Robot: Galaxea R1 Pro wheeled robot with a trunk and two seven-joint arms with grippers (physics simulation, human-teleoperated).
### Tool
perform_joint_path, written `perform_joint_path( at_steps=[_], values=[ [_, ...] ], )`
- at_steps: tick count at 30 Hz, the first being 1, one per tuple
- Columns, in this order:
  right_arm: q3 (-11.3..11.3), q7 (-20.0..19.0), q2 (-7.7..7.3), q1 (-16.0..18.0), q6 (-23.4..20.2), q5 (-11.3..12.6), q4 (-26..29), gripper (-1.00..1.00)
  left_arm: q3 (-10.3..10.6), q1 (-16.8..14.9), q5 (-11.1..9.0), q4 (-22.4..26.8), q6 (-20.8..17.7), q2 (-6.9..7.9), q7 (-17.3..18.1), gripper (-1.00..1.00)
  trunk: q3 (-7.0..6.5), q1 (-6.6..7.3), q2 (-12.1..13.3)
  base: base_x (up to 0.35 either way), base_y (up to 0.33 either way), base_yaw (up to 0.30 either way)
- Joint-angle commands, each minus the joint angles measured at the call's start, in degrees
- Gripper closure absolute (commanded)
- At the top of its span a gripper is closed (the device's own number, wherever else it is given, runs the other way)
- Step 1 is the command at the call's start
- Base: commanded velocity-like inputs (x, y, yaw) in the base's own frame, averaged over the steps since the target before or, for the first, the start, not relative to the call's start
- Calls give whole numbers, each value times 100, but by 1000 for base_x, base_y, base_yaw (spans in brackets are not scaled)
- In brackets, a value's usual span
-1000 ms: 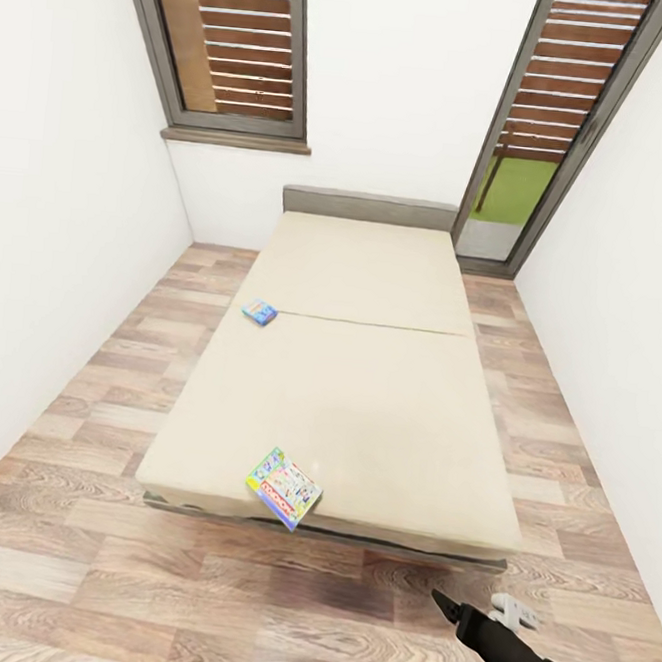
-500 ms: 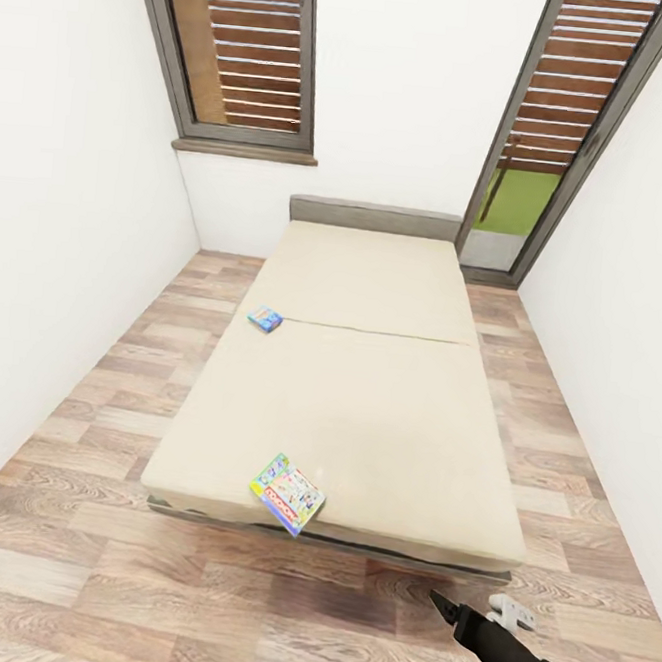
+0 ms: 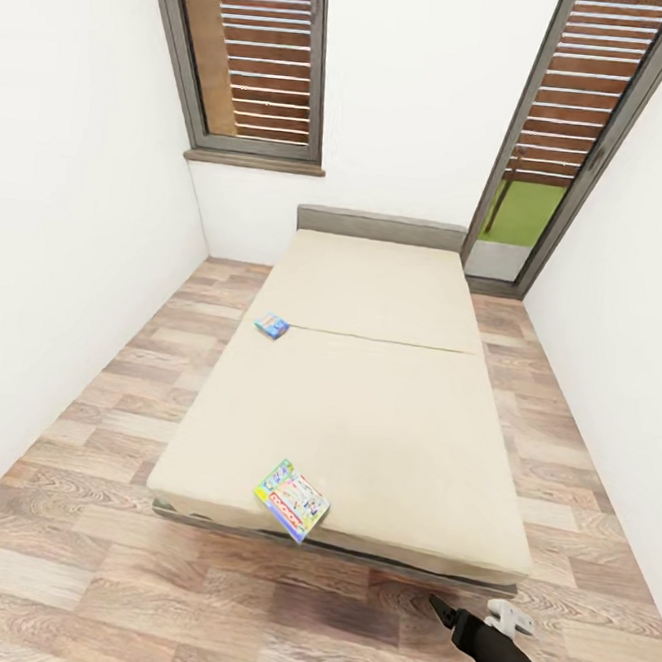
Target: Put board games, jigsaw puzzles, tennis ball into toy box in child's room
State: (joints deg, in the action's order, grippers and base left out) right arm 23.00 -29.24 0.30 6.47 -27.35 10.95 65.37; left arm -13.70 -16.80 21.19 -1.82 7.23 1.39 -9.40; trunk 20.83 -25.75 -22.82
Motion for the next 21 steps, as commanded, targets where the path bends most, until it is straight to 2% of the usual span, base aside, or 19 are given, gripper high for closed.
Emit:
perform_joint_path(
  at_steps=[1,11,21],
  values=[
    [13,-11,4,4,-39,43,-5,-100,-45,-8,61,-20,33,2,-27,-100,-1,-3,-9,0,0,71],
    [6,29,9,4,-3,46,-63,-100,-45,-8,61,-20,33,2,-27,-100,-96,-3,-9,0,0,81],
    [-5,282,21,4,1,33,-86,-100,-45,-8,61,-20,33,2,-27,-100,-190,-3,-9,0,0,88]
  ],
)
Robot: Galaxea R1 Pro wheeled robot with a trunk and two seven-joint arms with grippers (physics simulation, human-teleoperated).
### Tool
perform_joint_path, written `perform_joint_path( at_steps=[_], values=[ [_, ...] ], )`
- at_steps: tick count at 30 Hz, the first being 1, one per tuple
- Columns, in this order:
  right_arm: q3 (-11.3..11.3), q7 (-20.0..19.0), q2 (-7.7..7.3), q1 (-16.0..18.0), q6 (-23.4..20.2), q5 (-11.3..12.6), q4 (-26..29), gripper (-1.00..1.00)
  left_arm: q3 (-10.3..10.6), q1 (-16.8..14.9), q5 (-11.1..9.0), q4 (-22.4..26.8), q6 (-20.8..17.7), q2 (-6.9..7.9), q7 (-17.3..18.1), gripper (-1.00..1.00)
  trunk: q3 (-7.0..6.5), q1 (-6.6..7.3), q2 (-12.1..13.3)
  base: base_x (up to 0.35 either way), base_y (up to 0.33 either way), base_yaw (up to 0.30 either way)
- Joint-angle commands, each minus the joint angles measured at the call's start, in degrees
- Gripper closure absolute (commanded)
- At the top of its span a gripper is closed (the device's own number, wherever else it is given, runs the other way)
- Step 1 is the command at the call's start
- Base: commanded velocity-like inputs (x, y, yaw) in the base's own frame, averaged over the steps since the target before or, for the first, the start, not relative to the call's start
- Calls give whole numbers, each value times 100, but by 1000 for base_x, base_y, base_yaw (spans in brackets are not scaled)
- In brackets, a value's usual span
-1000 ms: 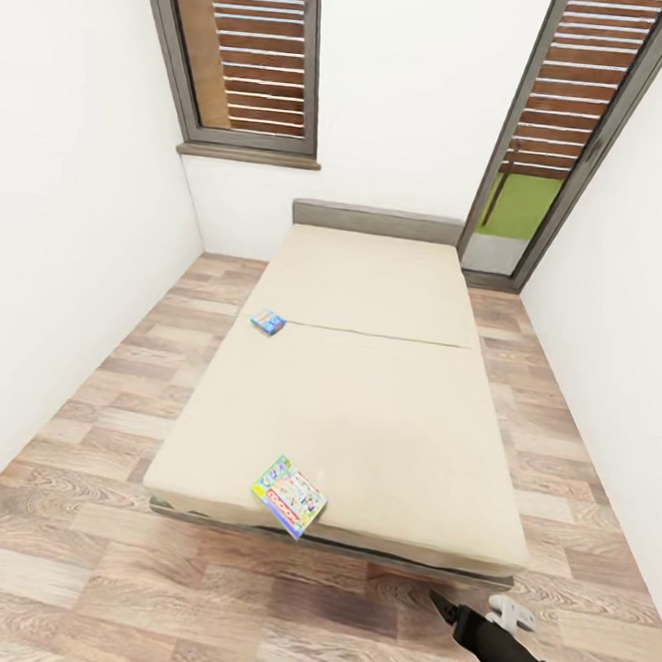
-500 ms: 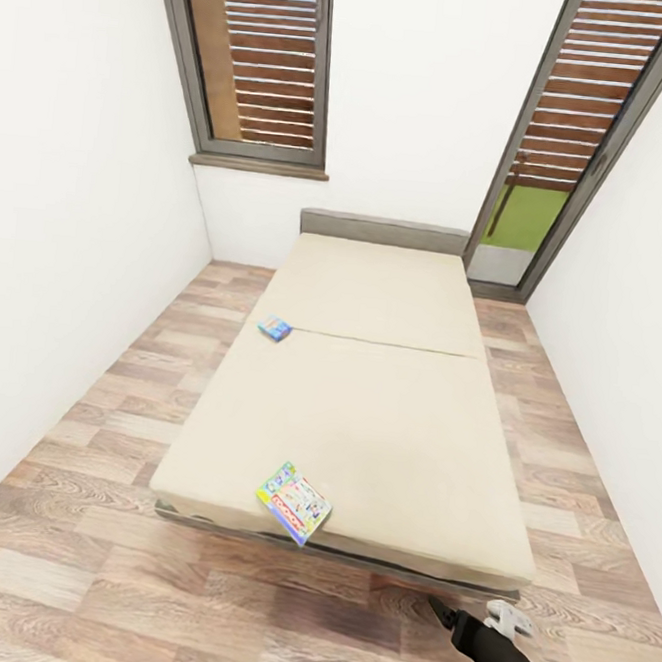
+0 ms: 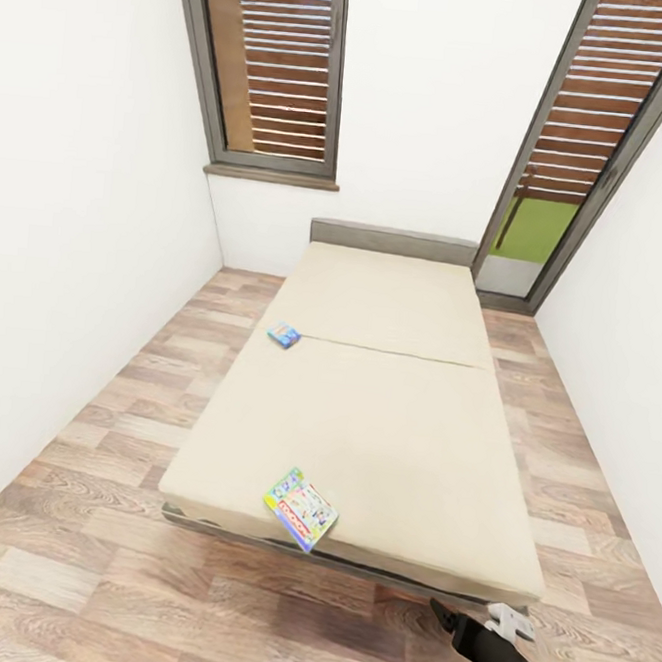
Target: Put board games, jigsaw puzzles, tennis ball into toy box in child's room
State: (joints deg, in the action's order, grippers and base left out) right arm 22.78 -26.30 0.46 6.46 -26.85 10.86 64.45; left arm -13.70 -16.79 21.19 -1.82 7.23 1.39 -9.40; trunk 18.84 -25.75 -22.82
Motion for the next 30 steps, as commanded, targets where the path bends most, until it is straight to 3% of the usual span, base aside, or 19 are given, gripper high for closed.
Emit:
perform_joint_path(
  at_steps=[1,30],
  values=[
    [17,17,5,4,-49,42,4,-100,-45,-8,61,-20,33,2,-27,-100,0,-3,-10,0,0,89],
    [22,169,-24,4,266,61,-461,-100,-45,-8,61,-20,33,2,-27,-100,-275,-3,-10,0,0,89]
  ],
)
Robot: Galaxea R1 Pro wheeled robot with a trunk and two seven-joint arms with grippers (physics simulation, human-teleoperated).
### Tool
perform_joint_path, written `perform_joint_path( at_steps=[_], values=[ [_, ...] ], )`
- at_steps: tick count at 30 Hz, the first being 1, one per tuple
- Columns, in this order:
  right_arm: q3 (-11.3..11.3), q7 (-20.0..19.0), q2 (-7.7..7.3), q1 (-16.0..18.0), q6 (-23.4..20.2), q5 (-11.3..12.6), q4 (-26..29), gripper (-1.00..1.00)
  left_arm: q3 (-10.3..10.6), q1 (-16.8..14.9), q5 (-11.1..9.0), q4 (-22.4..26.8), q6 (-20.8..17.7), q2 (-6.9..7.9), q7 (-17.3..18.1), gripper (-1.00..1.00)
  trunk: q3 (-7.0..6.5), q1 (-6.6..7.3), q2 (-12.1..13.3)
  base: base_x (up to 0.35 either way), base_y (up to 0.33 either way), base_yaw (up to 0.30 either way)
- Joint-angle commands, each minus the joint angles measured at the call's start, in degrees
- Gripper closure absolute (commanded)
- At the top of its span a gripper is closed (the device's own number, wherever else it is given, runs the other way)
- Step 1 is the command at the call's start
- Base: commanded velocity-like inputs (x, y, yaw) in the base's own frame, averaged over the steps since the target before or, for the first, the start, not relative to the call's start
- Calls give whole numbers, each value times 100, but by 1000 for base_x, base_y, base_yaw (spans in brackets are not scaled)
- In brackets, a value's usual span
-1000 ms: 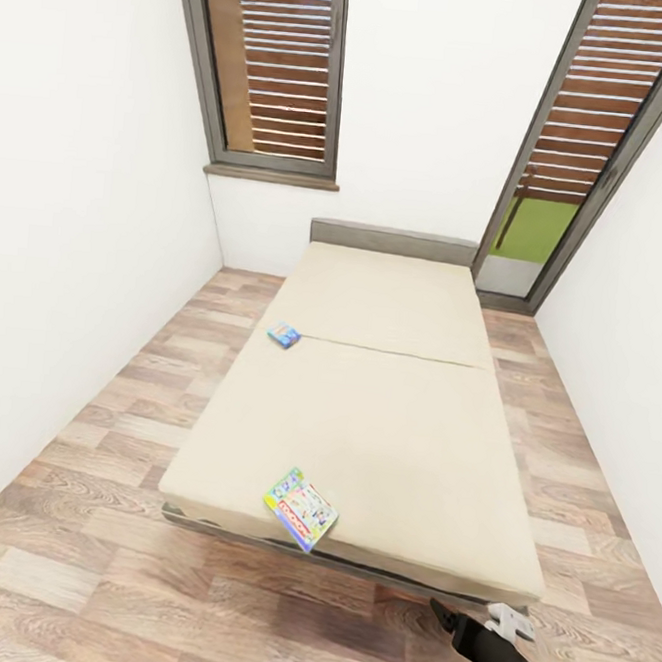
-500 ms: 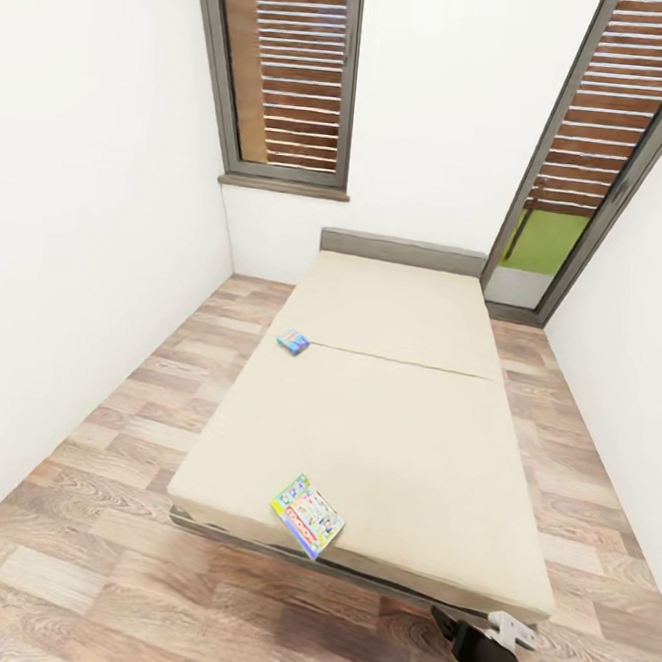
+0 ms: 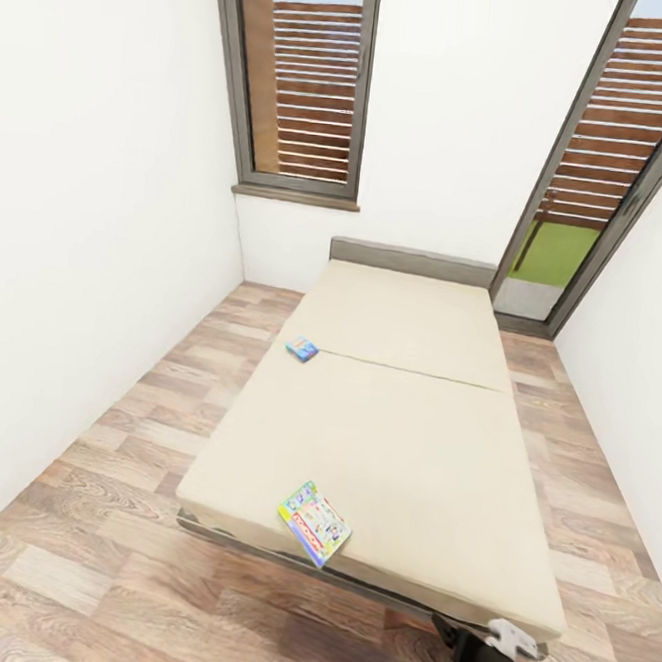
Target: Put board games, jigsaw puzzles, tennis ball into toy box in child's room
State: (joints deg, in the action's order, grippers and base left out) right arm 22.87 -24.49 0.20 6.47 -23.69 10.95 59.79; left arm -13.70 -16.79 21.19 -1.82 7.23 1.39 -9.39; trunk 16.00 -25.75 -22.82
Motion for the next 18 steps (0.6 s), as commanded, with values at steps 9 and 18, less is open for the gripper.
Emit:
perform_joint_path(
  at_steps=[9,18],
  values=[
    [23,-6,12,4,-35,54,-211,-100,-45,-8,60,-20,33,2,-29,-100,-76,-3,-10,0,0,84],
    [35,-3,15,4,-31,53,-416,-100,-47,28,36,-21,21,-7,-31,-100,-161,-3,-10,0,0,22]
  ],
)
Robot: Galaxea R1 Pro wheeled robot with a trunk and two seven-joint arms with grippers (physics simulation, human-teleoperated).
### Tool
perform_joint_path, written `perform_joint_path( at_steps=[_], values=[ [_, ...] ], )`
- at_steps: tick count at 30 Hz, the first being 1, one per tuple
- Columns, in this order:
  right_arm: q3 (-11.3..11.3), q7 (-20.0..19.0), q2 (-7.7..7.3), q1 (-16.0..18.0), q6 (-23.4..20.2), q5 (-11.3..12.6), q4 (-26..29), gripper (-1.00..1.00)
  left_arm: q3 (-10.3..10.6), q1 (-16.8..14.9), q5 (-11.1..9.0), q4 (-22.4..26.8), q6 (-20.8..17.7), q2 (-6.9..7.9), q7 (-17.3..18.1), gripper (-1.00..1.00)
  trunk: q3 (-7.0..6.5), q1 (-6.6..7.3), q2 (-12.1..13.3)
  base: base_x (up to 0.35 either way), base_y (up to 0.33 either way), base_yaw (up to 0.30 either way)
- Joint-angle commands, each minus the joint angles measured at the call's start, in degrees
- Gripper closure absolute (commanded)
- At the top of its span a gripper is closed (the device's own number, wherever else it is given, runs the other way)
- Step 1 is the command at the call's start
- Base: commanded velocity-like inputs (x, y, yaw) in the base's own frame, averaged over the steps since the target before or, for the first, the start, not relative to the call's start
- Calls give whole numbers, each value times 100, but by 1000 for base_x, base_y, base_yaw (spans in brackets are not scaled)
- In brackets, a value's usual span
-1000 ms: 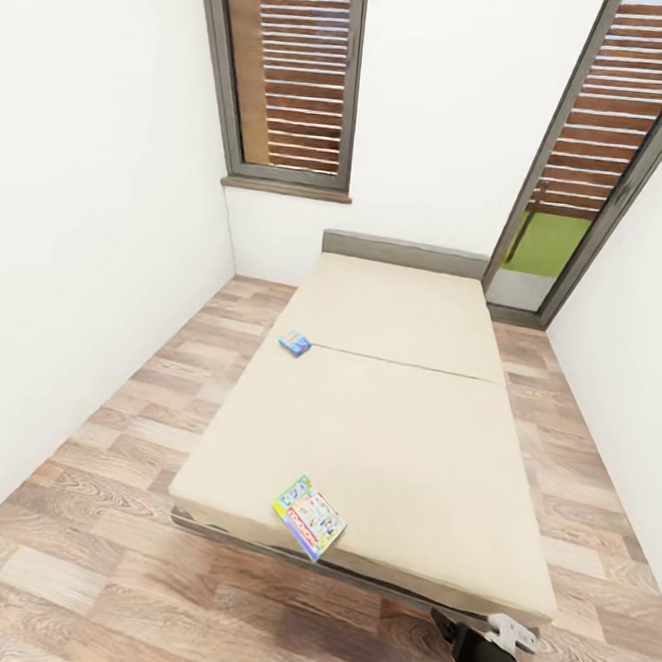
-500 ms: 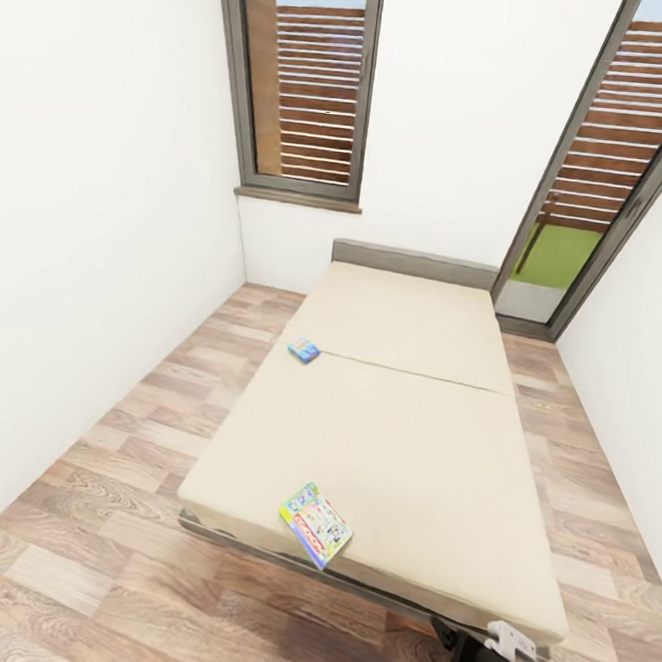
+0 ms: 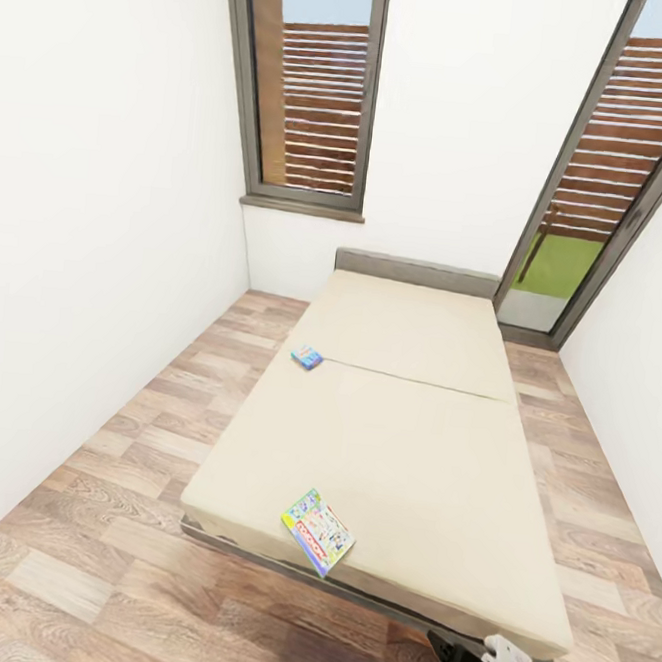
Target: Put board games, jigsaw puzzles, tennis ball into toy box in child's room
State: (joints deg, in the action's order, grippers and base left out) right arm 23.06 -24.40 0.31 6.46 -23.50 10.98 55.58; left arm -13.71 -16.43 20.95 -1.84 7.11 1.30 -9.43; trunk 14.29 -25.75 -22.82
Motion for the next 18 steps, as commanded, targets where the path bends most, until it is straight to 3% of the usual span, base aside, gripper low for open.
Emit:
perform_joint_path(
  at_steps=[1,18],
  values=[
    [18,-13,4,4,-50,50,-4,-100,-45,-3,62,-19,36,0,-25,-100,0,-3,-10,0,0,6],
    [37,26,-17,4,-49,77,-291,-100,-50,32,51,-18,7,7,-22,-100,-160,-3,-10,0,0,2]
  ],
)
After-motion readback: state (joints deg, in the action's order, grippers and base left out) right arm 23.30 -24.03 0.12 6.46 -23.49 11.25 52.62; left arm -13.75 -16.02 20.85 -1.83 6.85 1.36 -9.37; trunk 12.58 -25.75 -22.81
